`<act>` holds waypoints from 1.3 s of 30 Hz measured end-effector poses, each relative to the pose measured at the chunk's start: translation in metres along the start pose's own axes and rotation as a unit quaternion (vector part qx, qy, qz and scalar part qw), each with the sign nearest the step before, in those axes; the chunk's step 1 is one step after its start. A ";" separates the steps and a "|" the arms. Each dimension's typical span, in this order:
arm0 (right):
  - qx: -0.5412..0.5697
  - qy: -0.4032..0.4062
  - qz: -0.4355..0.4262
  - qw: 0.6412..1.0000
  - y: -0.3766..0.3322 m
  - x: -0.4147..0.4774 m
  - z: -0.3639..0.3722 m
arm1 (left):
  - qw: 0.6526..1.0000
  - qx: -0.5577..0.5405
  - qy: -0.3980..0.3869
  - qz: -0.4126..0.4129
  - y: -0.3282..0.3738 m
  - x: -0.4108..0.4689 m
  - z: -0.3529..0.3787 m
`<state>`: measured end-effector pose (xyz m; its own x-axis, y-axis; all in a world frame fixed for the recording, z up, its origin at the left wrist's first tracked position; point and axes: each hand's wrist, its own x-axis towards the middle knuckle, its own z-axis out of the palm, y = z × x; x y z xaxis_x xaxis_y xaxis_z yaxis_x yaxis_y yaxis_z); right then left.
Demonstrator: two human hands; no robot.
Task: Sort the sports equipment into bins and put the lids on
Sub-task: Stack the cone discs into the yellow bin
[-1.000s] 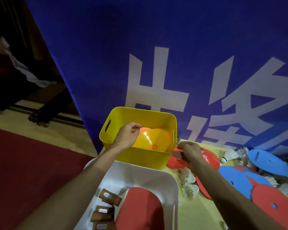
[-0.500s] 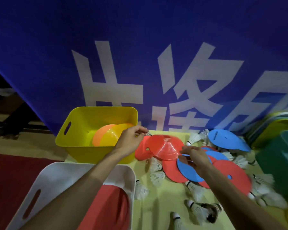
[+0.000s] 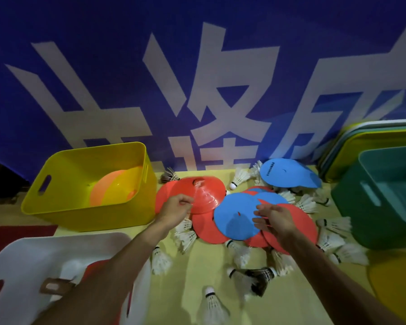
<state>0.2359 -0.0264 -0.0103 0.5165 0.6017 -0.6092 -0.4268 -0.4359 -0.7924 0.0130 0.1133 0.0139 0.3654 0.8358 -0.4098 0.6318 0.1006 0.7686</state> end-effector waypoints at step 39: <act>0.027 -0.028 0.040 0.998 0.005 0.054 -0.014 | 0.936 -0.309 0.153 -0.068 0.021 0.043 0.023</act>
<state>0.2721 -0.0054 -0.0475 0.4362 0.6038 -0.6672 -0.5056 -0.4489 -0.7368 0.0572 0.1391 0.0011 0.0388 0.8986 -0.4370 0.1069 0.4311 0.8959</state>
